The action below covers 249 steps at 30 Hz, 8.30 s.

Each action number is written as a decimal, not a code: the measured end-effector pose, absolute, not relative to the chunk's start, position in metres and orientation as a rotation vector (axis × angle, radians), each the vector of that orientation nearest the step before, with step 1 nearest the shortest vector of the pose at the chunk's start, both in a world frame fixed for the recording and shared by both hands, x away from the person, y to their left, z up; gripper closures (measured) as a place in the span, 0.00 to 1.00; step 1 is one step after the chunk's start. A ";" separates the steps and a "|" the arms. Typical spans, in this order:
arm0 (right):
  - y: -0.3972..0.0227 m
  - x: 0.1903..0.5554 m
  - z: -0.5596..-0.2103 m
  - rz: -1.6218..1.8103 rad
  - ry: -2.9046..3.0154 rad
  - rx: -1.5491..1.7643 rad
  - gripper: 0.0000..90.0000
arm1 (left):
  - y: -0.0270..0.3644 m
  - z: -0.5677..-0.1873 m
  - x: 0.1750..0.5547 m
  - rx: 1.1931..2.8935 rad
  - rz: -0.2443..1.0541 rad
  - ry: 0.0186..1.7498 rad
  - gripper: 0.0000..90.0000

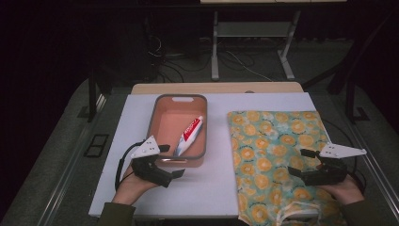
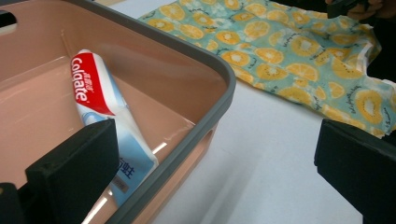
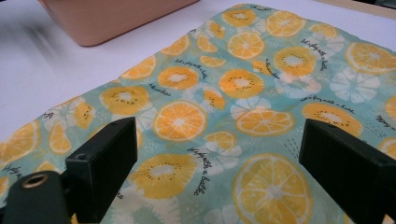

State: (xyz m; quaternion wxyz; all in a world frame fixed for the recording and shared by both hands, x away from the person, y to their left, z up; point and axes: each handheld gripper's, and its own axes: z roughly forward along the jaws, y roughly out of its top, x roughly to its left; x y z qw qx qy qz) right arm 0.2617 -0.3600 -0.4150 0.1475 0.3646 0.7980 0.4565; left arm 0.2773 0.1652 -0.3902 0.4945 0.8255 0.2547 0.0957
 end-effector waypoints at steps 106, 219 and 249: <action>-0.359 0.263 -0.416 1.317 2.301 1.054 0.13 | -0.005 -0.449 0.234 2.328 0.098 0.355 0.63; -0.234 0.213 -0.418 1.351 2.753 0.570 0.38 | 0.151 -0.424 0.247 2.037 0.225 0.745 0.15; -0.207 0.207 -0.421 1.249 2.901 0.390 1.00 | 0.150 -0.425 0.248 2.053 0.237 0.728 0.15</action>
